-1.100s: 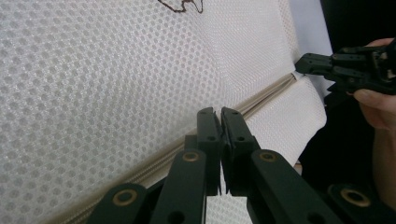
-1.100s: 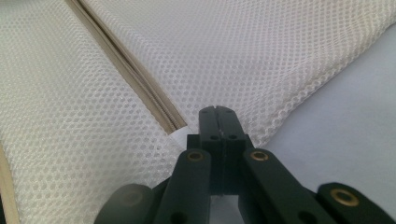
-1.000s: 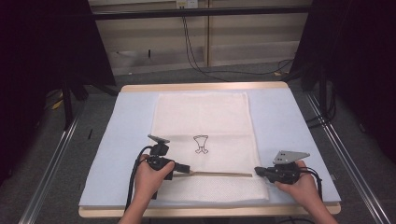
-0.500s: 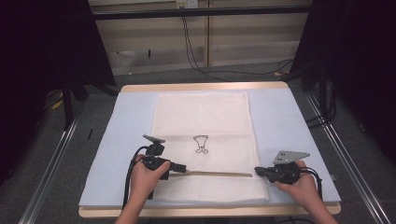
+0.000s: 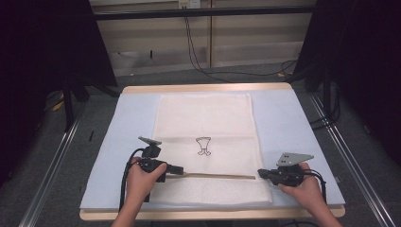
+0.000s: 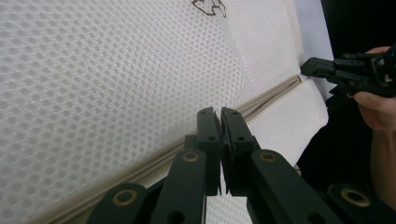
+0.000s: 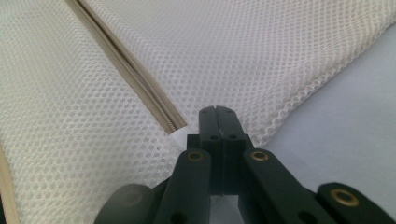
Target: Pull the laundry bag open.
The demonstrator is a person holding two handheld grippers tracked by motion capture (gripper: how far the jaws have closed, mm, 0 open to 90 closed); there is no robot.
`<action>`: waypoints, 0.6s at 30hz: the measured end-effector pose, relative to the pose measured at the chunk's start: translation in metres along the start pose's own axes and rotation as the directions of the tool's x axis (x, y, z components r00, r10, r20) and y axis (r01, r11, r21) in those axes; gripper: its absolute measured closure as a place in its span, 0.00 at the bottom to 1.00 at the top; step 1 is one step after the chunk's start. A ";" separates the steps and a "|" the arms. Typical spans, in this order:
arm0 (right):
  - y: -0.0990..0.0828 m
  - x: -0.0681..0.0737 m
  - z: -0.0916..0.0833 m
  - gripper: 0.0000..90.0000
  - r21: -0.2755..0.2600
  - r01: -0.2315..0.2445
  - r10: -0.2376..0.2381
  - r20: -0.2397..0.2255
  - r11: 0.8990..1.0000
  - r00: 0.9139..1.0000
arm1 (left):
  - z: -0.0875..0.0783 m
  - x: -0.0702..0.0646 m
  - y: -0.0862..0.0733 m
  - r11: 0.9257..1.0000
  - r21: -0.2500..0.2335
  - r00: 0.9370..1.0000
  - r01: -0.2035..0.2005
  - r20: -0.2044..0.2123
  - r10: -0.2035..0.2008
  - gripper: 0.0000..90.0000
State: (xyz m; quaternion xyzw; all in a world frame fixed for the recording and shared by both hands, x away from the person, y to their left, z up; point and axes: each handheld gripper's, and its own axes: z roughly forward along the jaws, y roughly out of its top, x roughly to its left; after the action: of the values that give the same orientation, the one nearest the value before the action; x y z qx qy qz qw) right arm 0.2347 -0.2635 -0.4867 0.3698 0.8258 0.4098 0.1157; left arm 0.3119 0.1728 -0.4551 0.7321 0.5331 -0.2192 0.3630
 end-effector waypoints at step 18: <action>0.000 0.000 0.000 1.00 0.001 0.000 0.000 0.000 1.000 1.000 | -0.022 0.015 -0.007 0.999 -0.029 0.999 0.034 -0.022 -0.034 0.97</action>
State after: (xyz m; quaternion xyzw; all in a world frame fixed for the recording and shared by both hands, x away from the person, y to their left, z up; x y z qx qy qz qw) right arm 0.2347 -0.2635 -0.4867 0.3696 0.8260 0.4095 0.1155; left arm 0.3090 0.1999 -0.4534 0.7200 0.5526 -0.2094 0.3639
